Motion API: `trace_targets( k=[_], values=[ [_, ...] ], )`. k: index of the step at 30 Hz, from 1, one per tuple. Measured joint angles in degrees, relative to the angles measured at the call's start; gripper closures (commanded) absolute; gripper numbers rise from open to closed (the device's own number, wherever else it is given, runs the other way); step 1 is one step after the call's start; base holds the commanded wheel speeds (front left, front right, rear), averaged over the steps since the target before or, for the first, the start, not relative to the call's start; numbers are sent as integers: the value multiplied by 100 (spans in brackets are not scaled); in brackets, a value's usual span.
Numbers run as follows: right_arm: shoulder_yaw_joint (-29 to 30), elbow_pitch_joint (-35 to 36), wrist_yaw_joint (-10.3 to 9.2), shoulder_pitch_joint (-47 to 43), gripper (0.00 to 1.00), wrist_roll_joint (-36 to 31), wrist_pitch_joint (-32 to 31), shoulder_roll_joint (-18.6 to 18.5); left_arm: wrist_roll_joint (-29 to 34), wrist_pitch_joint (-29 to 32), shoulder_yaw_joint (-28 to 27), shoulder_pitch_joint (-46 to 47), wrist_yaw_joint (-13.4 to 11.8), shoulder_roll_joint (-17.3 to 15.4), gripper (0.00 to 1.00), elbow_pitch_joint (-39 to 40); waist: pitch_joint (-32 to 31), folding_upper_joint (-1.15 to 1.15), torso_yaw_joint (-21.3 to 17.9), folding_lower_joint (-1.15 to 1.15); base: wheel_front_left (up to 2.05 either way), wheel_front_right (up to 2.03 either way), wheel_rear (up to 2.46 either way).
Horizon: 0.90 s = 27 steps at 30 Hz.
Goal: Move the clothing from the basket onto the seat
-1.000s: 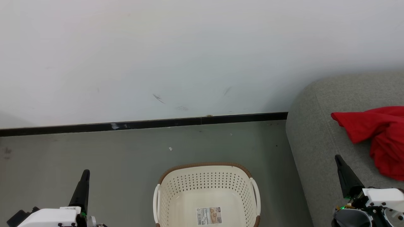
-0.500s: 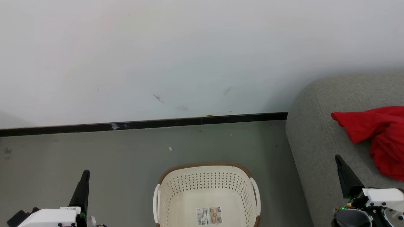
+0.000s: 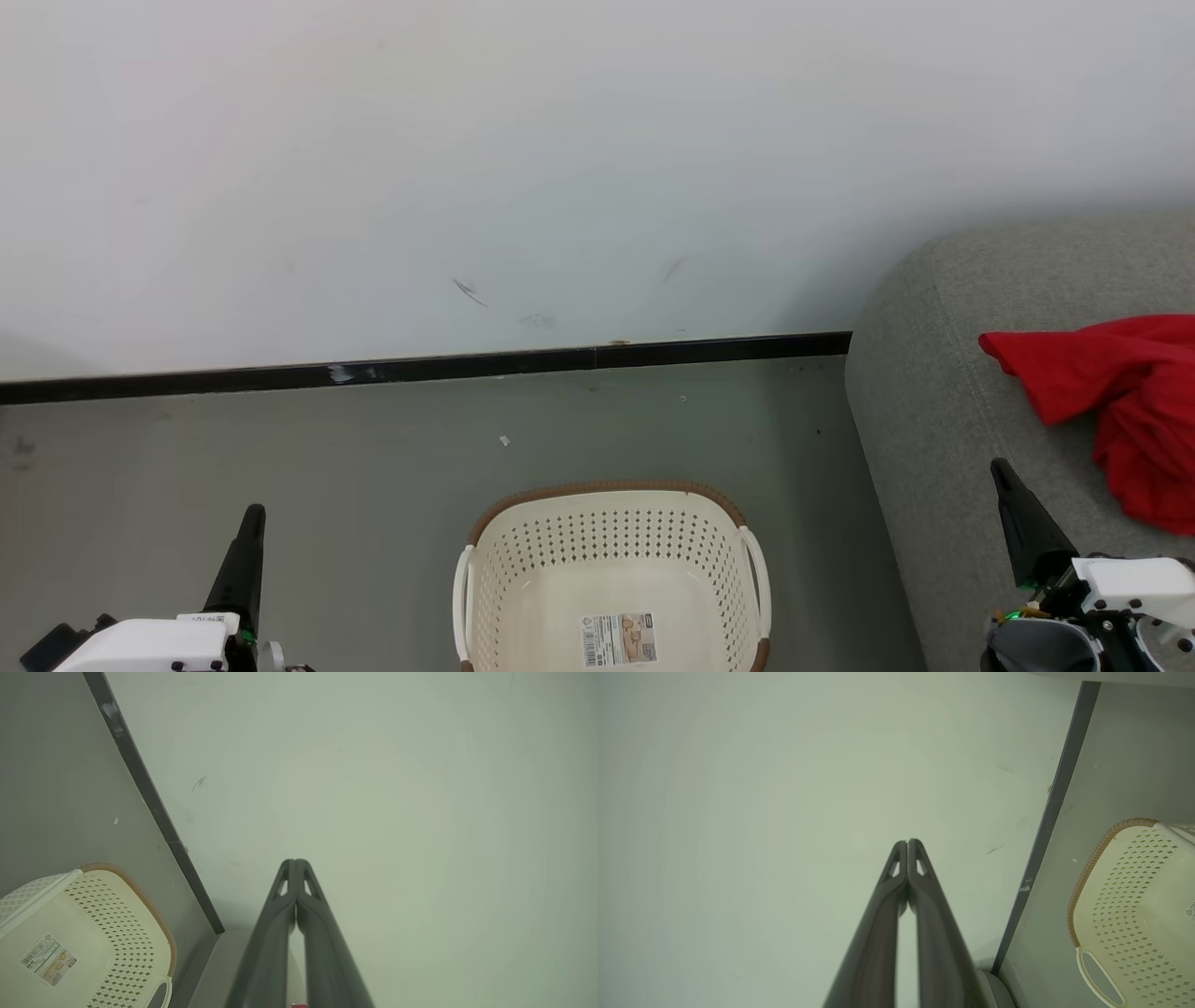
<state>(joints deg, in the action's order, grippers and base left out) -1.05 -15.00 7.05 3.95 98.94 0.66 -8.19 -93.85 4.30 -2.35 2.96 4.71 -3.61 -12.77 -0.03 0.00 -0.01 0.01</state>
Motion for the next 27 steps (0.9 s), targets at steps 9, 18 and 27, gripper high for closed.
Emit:
trace_targets(
  k=[9, 18, 27],
  values=[
    [-1, -1, 0, 0, 100, 0, 0, -1, 0, 0, 0, 0, 5, 0, 100, -5, 0, 0, 0, 0, 0, 0, 0],
    [-2, -1, 0, 0, 100, 0, 0, -1, 0, 0, -1, 0, 7, 1, 100, -13, 0, 0, 0, 0, 0, 0, 0],
    [-3, -1, 0, 0, 100, 0, 0, -2, 0, 1, -2, 1, 7, 1, 100, -23, 0, 0, 0, 0, 0, 0, 0]
  ],
)
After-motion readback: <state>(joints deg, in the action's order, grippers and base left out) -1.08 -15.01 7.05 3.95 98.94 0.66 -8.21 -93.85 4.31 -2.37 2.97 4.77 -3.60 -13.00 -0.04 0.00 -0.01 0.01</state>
